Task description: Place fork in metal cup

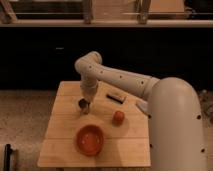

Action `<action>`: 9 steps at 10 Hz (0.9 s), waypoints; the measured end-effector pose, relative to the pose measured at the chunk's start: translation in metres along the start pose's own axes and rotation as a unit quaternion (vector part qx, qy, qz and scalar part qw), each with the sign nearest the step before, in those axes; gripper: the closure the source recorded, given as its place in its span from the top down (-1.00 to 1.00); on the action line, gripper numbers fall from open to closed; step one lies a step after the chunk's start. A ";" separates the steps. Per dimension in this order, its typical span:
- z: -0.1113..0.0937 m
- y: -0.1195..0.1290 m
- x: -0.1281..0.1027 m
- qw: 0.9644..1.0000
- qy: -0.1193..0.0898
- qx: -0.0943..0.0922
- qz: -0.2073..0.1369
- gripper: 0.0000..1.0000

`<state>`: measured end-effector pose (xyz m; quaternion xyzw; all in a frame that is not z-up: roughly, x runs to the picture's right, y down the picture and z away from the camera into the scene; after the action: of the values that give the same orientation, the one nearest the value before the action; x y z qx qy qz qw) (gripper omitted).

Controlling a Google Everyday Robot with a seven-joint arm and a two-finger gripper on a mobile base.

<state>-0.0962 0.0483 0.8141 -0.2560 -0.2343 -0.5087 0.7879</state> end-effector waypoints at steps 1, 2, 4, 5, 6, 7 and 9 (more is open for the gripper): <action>0.001 -0.007 -0.003 1.000 0.000 0.000 -0.004 -0.99; 0.001 -0.013 -0.006 1.000 0.000 0.003 -0.005 -1.00; 0.002 -0.021 -0.007 1.000 0.003 0.006 -0.008 -1.00; 0.004 -0.024 -0.007 1.000 0.004 0.007 -0.009 -1.00; 0.004 -0.027 -0.007 1.000 0.006 0.009 -0.010 -1.00; 0.005 -0.028 -0.006 1.000 0.007 0.010 -0.011 -1.00; 0.009 -0.031 -0.005 1.000 0.006 0.013 -0.011 -1.00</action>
<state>-0.1275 0.0466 0.8231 -0.2402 -0.2385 -0.5161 0.7868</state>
